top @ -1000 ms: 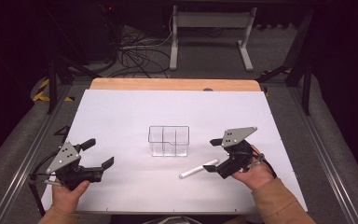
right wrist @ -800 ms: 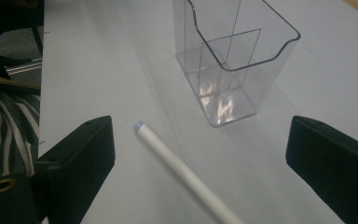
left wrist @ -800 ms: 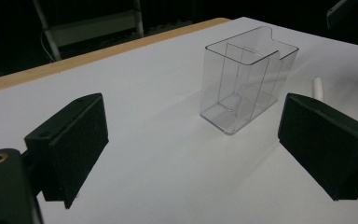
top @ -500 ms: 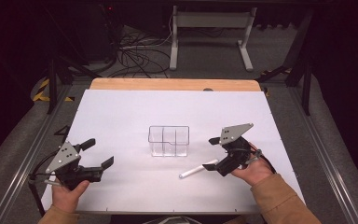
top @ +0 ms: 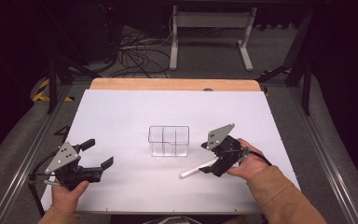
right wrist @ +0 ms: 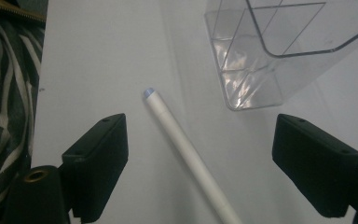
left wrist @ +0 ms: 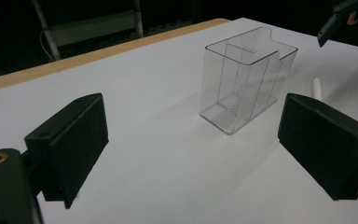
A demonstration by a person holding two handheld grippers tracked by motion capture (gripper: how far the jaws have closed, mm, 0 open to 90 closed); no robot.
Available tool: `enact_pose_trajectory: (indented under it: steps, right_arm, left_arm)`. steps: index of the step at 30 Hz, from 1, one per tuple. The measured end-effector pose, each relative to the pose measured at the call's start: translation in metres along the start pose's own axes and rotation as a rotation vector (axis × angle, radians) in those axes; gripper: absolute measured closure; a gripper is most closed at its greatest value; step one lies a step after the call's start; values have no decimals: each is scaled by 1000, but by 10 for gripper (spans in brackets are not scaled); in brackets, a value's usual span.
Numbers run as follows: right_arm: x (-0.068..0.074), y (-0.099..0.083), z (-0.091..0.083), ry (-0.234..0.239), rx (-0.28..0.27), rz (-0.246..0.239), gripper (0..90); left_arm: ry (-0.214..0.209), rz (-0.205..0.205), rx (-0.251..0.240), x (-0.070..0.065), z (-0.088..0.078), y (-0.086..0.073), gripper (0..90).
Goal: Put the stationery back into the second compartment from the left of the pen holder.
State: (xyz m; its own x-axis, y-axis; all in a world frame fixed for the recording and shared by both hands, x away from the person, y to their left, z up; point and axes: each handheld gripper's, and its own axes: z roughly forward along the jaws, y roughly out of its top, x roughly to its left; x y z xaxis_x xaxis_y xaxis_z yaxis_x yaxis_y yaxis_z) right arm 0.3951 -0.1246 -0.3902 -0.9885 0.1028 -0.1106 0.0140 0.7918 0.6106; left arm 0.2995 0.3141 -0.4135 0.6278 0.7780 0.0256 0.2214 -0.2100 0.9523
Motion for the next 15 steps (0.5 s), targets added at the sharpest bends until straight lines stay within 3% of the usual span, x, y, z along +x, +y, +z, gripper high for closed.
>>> enact_pose_trajectory:
  steps: [8, 15]
  right_arm:
    - [-1, 7, 6, 40, 56, -97, 242]
    - [-3, 9, 15, 58, 117, -132, 287]
  left_arm:
    - [8, -5, -2, 0, -3, -1, 93]
    - [13, -11, -4, 0, -6, -3, 93]
